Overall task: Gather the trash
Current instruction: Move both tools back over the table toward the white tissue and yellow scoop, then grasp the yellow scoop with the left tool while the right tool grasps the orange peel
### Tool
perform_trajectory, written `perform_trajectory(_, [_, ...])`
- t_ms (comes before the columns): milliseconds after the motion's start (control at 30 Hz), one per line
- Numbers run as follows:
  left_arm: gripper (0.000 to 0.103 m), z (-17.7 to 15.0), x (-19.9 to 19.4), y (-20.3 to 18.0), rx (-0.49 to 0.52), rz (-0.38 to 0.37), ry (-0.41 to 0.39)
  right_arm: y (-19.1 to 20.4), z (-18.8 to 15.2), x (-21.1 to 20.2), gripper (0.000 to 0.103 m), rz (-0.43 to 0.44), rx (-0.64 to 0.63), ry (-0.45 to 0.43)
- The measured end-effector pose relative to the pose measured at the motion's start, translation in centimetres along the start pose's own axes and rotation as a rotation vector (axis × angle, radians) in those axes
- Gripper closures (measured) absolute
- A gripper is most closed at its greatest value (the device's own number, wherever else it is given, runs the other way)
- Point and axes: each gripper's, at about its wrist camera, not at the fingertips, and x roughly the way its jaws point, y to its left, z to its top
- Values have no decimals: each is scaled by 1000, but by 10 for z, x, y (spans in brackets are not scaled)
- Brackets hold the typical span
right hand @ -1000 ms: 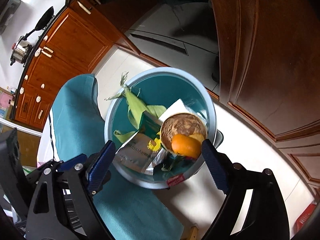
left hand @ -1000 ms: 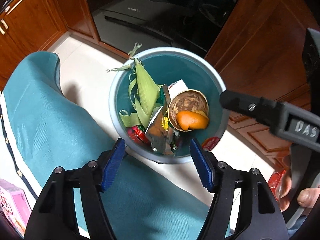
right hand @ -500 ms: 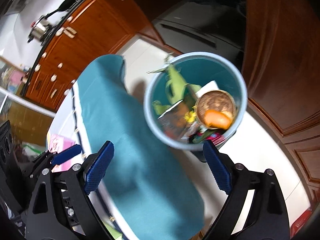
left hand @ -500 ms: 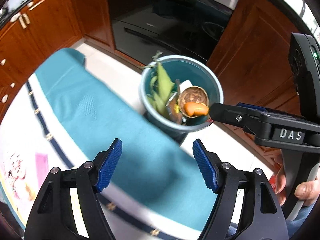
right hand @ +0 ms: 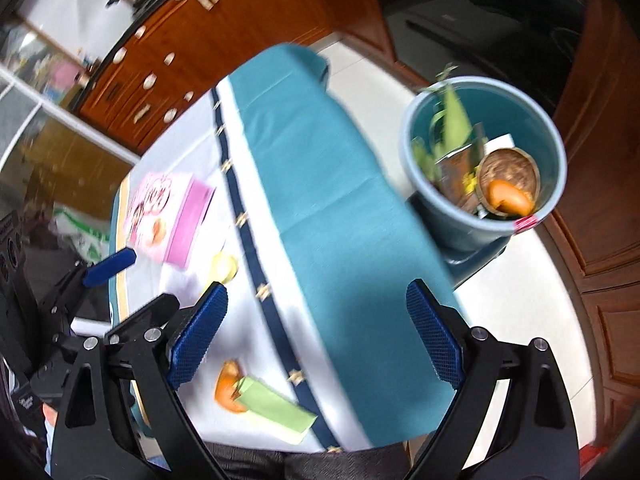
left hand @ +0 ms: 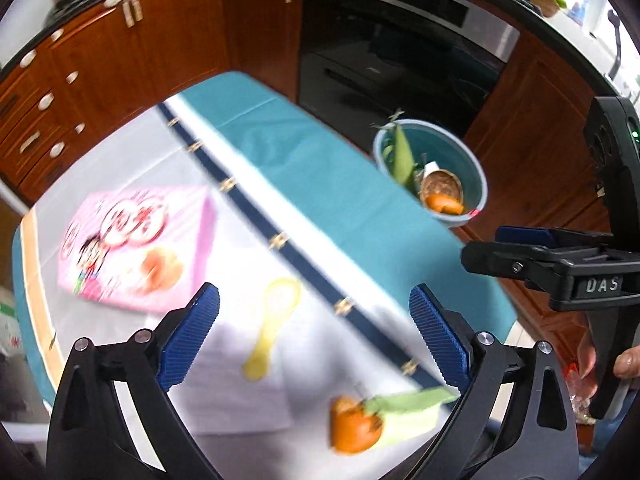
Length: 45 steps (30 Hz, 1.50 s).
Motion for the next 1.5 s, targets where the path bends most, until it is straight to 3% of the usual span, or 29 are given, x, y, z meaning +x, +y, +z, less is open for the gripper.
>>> perform_trajectory(333, [6,-72,-7,60,-137,-2,18,60,-53,36,16,-3,-129,144])
perform_trajectory(567, [5,-104,2,76,-159,18,33,85,-85,64,16,-29,-202,228])
perform_trajectory(800, [5,-116,11,95,-184,54,46,105,-92,74,16,-81,-289,206])
perform_trajectory(1000, [5,-118,26,115,-237,65,70,132,-95,68,16,-46,-424,202])
perform_trajectory(1033, [5,-117,29,116,-246,56,75,133,-98,70,18,-51,-443,206])
perform_trajectory(1100, [5,-114,29,114,-246,39,71,135,-104,78,38,-83,-482,221])
perform_trajectory(1167, [5,-110,28,109,-223,47,60,129,-106,84,46,-103,-485,229])
perform_trajectory(1367, [5,-101,31,101,-206,55,70,122,-108,87,67,-124,-535,201])
perform_trajectory(1500, [5,-89,35,91,-184,53,77,106,-84,78,72,-32,-420,190])
